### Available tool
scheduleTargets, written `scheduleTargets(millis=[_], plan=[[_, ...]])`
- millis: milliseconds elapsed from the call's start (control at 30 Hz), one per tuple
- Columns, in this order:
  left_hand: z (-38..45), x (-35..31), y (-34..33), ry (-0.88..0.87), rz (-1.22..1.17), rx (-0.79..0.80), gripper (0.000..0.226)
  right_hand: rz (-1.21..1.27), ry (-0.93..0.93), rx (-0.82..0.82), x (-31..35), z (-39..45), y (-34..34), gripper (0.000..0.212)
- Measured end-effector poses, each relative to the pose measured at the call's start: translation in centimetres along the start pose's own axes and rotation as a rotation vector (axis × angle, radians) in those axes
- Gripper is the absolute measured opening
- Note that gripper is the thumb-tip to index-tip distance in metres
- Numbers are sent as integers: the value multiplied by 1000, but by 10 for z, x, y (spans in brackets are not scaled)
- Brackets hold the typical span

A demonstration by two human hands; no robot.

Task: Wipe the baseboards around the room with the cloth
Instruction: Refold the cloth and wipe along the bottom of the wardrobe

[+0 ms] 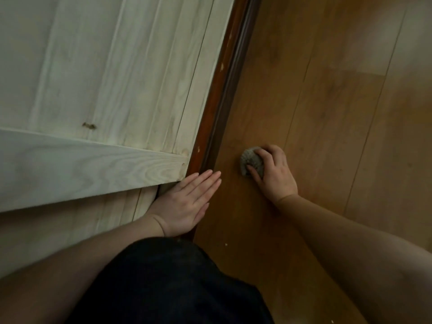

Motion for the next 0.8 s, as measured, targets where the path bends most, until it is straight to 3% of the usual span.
scheduleTargets(millis=[133,267,367,467,800], plan=[[2,-1,1,-11,62,5,56,20,-28,42,1,0,2,57],[4,1,6,-5,45,-2,55,-76,31,135,14,9,29,50],[3,0,5,-6,0,19,54,-83,26,46,33,3,62,46],[1,3,8,40,-56,-68,50,-49,26,23,50,5,78,45],[10,-18,26,-72,109,41,51,201,-101,-62,31,24,22,45]])
Point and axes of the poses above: each hand's wrist, its own z-axis towards the middle knuckle, its own y-axis out of the back of the hand, x = y × z, the point moved 5 cm from there along z, towards the middle knuckle, and after that the axes turned 4 degrees about -y, right-handed, at the moved point
